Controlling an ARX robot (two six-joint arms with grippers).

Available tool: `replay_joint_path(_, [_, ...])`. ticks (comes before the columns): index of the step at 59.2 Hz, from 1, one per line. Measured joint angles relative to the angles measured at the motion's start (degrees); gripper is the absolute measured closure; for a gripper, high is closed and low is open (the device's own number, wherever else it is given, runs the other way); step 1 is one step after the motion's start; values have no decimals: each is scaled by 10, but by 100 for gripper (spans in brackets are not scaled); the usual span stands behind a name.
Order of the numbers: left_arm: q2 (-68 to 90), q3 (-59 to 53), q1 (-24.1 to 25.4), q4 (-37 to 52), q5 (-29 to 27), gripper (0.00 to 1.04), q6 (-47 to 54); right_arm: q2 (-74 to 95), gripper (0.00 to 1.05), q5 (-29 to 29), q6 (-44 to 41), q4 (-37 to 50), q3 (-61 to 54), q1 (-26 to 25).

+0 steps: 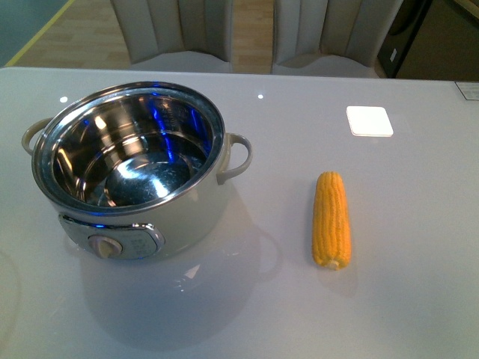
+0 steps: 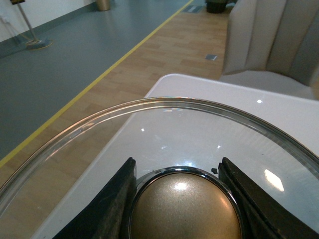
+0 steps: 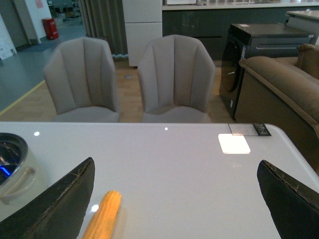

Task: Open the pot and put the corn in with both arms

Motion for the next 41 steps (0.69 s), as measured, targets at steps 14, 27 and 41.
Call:
replay_joint_path(14, [50, 0, 3, 5, 0, 62, 0, 0, 9, 0, 0, 0, 0, 0])
replay_joint_path(27, [97, 1, 3, 6, 5, 62, 0, 0, 9, 0, 0, 0, 0, 0])
replay_joint_path(41, [162, 39, 3, 6, 10, 62, -1, 0, 9, 0, 0, 0, 0, 0])
